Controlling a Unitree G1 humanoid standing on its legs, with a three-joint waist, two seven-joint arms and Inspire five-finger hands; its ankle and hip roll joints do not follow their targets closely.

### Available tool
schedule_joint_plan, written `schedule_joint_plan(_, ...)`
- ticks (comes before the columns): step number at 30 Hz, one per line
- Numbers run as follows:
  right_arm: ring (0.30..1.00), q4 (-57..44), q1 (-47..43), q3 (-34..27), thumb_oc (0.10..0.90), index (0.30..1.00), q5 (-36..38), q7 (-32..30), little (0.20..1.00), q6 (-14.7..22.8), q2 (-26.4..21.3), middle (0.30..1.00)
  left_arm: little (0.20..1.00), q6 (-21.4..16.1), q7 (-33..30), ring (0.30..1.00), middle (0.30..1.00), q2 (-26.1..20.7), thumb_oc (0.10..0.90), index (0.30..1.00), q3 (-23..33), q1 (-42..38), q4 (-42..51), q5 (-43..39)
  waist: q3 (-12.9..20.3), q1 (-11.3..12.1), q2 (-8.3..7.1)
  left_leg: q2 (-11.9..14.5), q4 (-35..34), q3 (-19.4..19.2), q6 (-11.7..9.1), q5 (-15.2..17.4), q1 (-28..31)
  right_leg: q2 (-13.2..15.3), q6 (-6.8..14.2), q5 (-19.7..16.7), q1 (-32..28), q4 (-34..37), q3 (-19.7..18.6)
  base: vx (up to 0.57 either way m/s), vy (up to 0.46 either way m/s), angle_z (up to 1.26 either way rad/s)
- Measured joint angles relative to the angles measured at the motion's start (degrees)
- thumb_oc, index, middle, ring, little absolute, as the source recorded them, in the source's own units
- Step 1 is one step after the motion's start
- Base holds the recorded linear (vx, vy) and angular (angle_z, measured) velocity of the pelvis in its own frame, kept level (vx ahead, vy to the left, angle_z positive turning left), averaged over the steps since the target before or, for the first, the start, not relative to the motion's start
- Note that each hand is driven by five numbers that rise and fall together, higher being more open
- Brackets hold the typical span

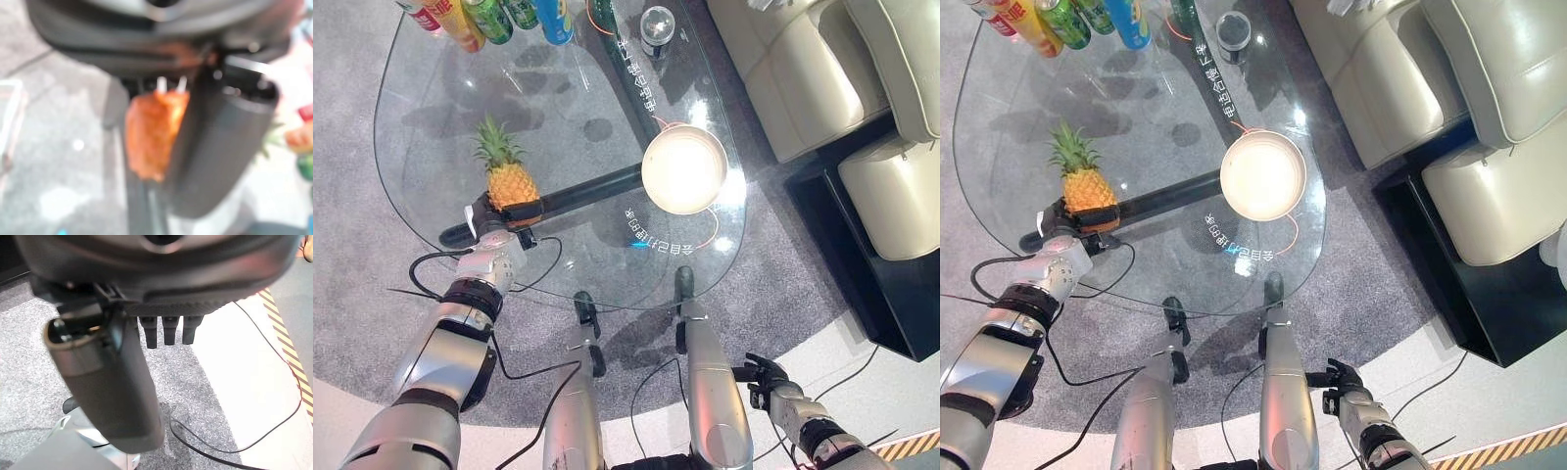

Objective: Pick up the fruit to the plate

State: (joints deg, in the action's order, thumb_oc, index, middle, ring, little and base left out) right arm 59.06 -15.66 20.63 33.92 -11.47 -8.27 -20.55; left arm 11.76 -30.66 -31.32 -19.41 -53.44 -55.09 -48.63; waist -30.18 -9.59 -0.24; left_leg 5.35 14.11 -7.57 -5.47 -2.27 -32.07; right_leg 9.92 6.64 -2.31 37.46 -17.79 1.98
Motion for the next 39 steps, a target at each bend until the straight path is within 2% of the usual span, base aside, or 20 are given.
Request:
schedule_joint_plan(1,0.900,0.0,0.0,0.1,0.800,0.900,0.0,0.0,0.900,0.0,0.0,0.900,0.900,0.4,0.1,0.900,0.900,0.0,0.800,0.900,0.0,-0.4,-0.6,0.0,0.0,0.0,-0.04,0.0,0.0,0.0,0.0,0.0,0.0,0.0,0.0,0.0,0.0,0.0,-0.2,0.00,0.000,0.00)
schedule_joint_plan(2,0.900,0.0,0.0,0.2,0.800,0.900,0.0,0.0,0.900,0.0,0.0,0.900,0.510,0.5,0.1,0.566,0.566,0.0,0.410,0.566,-0.1,-0.5,-0.6,0.0,0.0,0.0,-0.05,0.0,0.1,-0.1,0.1,0.0,0.0,-0.1,-0.1,-0.1,0.0,0.0,-0.2,0.00,0.000,0.00)
schedule_joint_plan(3,0.900,0.0,-0.1,0.3,0.800,0.900,0.0,0.0,0.900,0.0,0.0,0.900,0.200,0.7,0.2,0.300,0.300,-0.1,0.100,0.300,-0.1,-0.6,-0.7,0.1,0.0,0.0,-0.05,0.0,0.1,-0.1,0.1,0.0,0.0,-0.1,-0.1,-0.1,0.1,0.0,-0.3,0.00,0.000,0.00)
schedule_joint_plan(26,0.900,0.0,-0.1,1.1,0.800,0.900,0.6,-1.5,0.900,0.4,0.0,0.900,0.200,-0.6,0.9,0.300,0.300,-0.6,0.100,0.300,0.1,-0.8,-2.3,0.2,0.0,0.1,-0.17,0.1,1.0,-0.5,0.1,0.6,-1.1,-0.1,0.2,-0.1,0.9,-0.1,-0.8,0.00,-0.001,0.00)
schedule_joint_plan(36,0.900,-0.1,0.1,-0.4,0.800,0.900,3.5,-6.7,0.900,4.1,0.1,0.900,0.200,-2.7,3.8,0.300,0.300,-0.5,0.100,0.300,2.2,3.0,-2.0,-0.2,-0.1,0.0,-0.47,0.1,1.0,-0.5,0.4,0.4,1.1,-0.2,-0.2,-0.5,-1.3,0.0,-0.8,0.00,0.000,0.00)
schedule_joint_plan(39,0.900,-0.2,0.2,-2.5,0.800,0.900,4.0,-9.7,0.900,5.6,0.1,0.900,0.200,-2.8,4.2,0.300,0.300,-0.5,0.100,0.300,2.3,6.5,1.8,-0.2,-0.1,0.2,-0.46,0.1,0.7,-0.4,0.3,0.4,3.0,-0.1,-0.1,-0.3,-3.1,0.0,-0.7,0.00,0.000,0.00)
